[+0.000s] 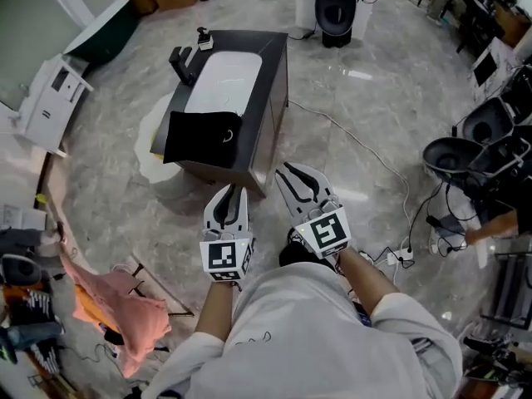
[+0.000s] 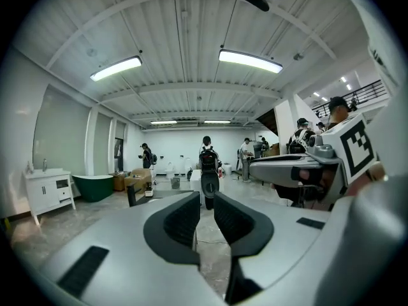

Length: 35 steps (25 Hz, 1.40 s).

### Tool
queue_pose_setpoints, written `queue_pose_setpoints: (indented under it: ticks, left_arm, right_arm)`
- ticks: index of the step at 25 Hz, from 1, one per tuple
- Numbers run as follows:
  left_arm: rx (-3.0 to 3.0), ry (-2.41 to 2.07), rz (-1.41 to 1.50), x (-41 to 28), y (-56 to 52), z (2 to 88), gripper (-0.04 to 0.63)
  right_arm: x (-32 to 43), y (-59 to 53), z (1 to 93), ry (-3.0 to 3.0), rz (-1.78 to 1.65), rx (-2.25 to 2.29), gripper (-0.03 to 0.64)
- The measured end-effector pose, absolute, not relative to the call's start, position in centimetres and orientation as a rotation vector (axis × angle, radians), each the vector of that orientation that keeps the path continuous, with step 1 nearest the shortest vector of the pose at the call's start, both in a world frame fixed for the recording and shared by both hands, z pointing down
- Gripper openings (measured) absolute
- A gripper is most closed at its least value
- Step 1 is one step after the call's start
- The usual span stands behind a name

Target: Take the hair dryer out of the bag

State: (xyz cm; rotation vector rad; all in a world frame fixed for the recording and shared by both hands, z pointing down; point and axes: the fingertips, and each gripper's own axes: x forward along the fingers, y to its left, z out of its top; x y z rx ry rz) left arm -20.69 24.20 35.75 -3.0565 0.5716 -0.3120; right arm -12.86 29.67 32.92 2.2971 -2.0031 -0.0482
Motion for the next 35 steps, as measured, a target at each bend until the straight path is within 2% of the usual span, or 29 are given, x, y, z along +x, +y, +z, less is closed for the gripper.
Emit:
queue_pose_setpoints:
  ticks: [8, 17, 23, 30, 35]
  left_arm:
    - [-3.067, 0.496, -0.482, -11.5, 22.8, 38.6, 0.081]
    - [-3.084, 0.518, -0.606, -7.6, 18.3, 41.6, 0.081]
    - [-3.129, 0.581, -0.626, -6.4, 11.2, 44.2, 0.081]
    - [-3.105, 0.629, -0.501, -2.8, -1.2, 41.7, 0.081]
    - [-3.097, 0.730, -0.540, -3.8, -8.9, 42.7, 0.080]
  right_arm:
    - [-3.5, 28.9, 35.6, -1.971, 0.136, 2.330, 0.064]
    - [0.7, 25.4, 40.8, -1.968, 0.322, 2.268, 0.066]
    - [1.5, 18.1, 42.4, -1.995, 0.336, 2.161, 0.067]
    - [4.8, 6.6, 40.7, -2.000, 0.280, 2.074, 0.069]
    - [4.6, 0.1, 41.9, -2.045, 0.322, 1.984, 0.075]
